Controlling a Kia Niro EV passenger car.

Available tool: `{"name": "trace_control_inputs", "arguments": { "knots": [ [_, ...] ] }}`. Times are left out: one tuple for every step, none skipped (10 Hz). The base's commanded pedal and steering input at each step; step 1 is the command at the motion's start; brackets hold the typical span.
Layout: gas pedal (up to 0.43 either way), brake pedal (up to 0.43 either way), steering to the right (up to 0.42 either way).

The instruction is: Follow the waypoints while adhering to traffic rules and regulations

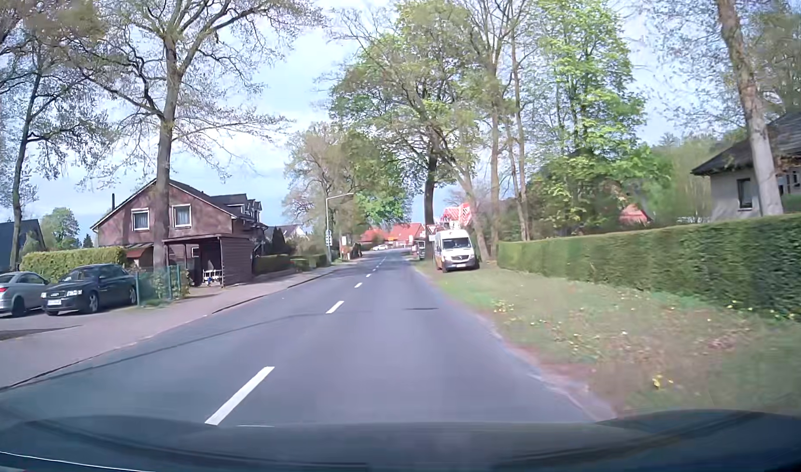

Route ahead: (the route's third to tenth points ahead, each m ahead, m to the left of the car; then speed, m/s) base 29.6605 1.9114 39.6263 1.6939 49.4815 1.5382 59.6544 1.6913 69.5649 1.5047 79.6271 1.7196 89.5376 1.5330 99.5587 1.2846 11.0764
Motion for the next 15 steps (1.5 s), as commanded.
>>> {"name": "trace_control_inputs", "arguments": {
  "knots": [
    [0.02,0.0,-0.006],
    [0.02,0.0,-0.006],
    [0.02,0.0,-0.005],
    [0.02,0.0,-0.006],
    [0.039,0.0,-0.005],
    [0.047,0.0,-0.006],
    [0.047,0.0,-0.006],
    [0.047,0.0,-0.005],
    [0.047,0.0,-0.006],
    [0.039,0.0,-0.005],
    [0.039,0.0,-0.005],
    [0.039,0.0,-0.005],
    [0.039,0.0,-0.006],
    [0.039,0.0,-0.006],
    [0.039,0.0,-0.006]
  ]
}}
